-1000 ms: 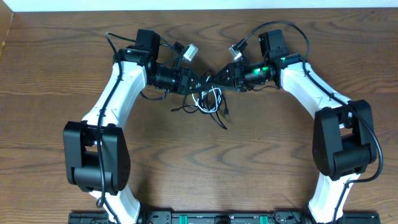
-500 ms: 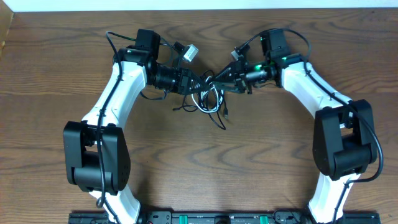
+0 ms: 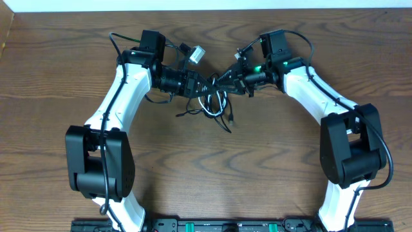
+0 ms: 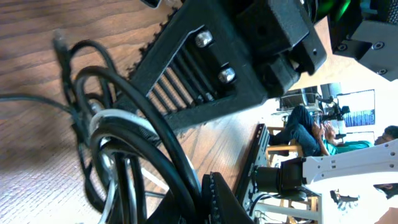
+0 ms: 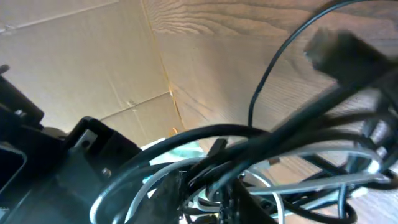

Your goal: Untangle cables

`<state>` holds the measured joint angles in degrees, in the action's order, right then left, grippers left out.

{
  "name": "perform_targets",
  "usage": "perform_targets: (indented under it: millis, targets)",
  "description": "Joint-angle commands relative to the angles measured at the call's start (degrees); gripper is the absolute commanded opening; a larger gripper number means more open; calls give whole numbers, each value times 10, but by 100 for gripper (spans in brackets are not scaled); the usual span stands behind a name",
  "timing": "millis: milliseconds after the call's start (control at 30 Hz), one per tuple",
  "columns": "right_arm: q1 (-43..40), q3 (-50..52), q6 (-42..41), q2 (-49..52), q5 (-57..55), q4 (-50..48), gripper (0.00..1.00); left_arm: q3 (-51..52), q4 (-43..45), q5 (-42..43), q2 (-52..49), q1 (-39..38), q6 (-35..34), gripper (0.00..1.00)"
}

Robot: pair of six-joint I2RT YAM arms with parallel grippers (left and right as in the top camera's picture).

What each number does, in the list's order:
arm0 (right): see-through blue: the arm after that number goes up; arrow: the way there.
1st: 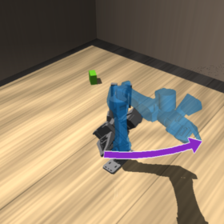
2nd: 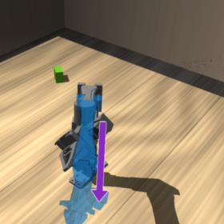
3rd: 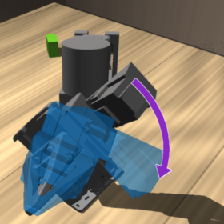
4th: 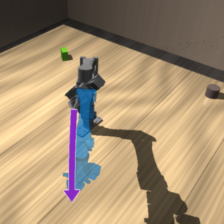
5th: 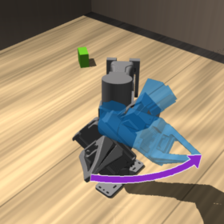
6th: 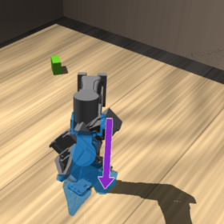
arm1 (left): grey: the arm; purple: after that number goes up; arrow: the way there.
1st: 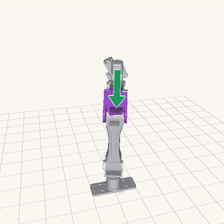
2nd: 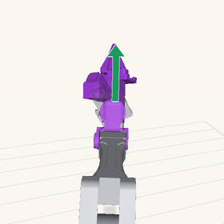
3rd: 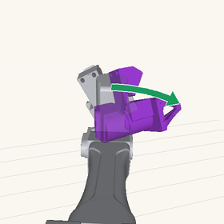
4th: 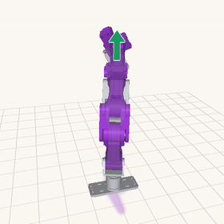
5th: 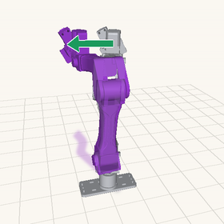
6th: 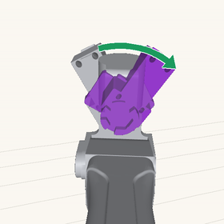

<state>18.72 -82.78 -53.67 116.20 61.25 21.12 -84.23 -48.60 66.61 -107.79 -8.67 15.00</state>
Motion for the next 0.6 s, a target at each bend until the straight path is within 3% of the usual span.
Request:
perform_targets:
  millis: [0, 100, 367, 567]
  targets:
    - [13, -6, -8, 4, -28, 0, 13, -4, 1, 59, -4, 2, 9, 8]
    - [12, -6, -8, 4, -29, -12, 1, -4, 2, 65, -4, 2, 9, 8]
    - [-6, -6, 11, 4, 5, -28, 1, -4, 3, 59, -4, 2, 9, 8]
    - [-60, -6, 103, 4, 140, -56, 1, -4, 3, -1, -4, 2, 5, 8]
